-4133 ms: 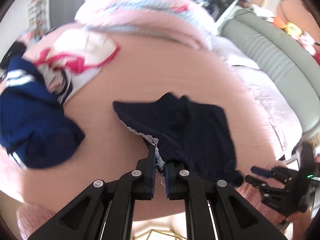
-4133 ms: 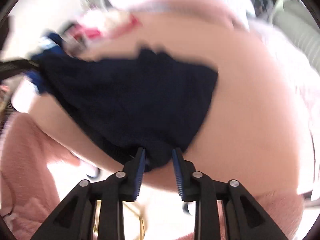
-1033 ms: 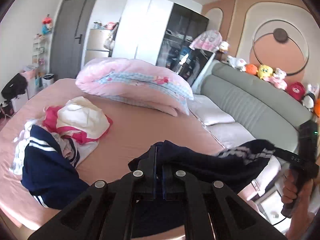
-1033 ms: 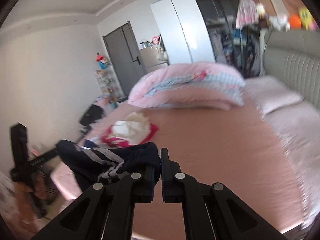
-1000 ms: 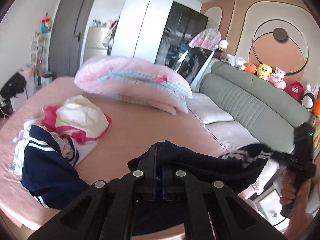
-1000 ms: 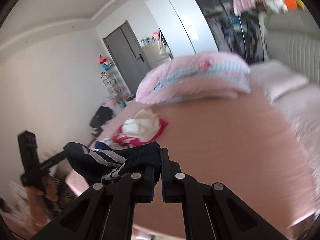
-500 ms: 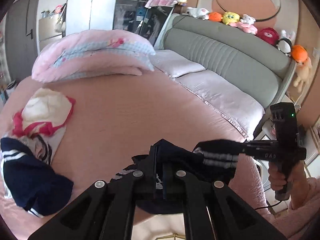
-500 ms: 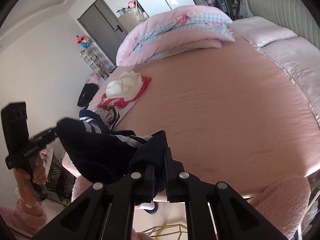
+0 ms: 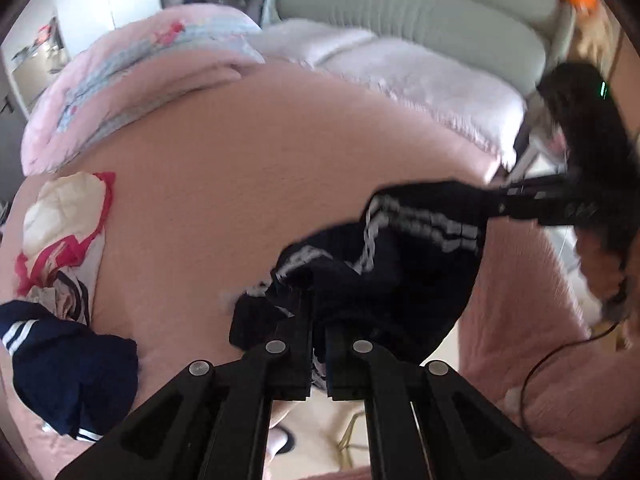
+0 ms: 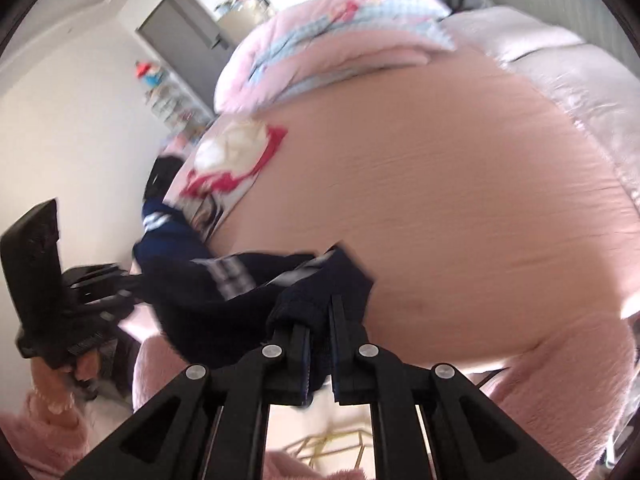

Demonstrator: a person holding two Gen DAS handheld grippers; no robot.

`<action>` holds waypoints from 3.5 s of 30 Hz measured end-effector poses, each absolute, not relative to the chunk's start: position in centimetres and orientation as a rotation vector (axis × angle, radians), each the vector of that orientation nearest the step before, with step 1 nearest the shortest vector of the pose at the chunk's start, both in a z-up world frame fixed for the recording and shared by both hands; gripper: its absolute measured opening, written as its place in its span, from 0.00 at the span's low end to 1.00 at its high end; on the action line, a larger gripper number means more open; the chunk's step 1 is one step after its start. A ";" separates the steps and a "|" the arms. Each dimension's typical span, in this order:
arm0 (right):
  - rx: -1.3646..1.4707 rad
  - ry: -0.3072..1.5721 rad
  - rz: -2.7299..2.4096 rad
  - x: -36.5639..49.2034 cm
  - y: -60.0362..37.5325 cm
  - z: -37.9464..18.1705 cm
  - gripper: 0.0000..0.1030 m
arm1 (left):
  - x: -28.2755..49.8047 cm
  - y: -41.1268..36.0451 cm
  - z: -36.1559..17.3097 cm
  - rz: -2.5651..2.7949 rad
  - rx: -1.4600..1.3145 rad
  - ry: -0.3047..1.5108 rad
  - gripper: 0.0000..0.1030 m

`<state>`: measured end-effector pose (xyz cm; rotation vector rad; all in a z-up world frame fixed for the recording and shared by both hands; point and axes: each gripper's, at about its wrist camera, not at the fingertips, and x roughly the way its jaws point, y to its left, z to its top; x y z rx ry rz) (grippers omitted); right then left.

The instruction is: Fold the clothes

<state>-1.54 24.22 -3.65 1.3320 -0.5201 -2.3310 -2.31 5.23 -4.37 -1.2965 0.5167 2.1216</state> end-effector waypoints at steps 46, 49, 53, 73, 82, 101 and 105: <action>1.065 -0.538 -2.497 -12.1 27.0 5.9 0.07 | -14.7 -5.9 3.6 2.627 -1.102 0.023 0.04; 0.887 -0.491 -2.546 -12.7 26.4 9.9 0.07 | -13.7 -5.6 10.4 2.696 -0.857 0.040 0.04; 0.656 -0.469 -2.604 -10.3 26.3 14.2 0.07 | -10.5 -5.6 16.8 2.742 -0.678 0.070 0.05; 1.503 -0.057 -2.553 -10.5 22.7 -14.4 0.27 | -14.3 -1.5 -18.1 2.402 -1.559 0.204 0.06; 1.194 0.200 -2.398 -8.7 17.1 -10.8 0.33 | -14.1 -2.7 -14.9 2.454 -1.366 -0.081 0.06; 1.137 0.456 -2.589 -14.1 11.4 -15.4 0.08 | -13.7 -1.6 -15.1 2.375 -1.317 -0.201 0.07; 1.100 0.452 -2.669 -14.9 13.6 -13.7 0.07 | -13.5 0.8 -16.8 2.395 -1.356 -0.065 0.08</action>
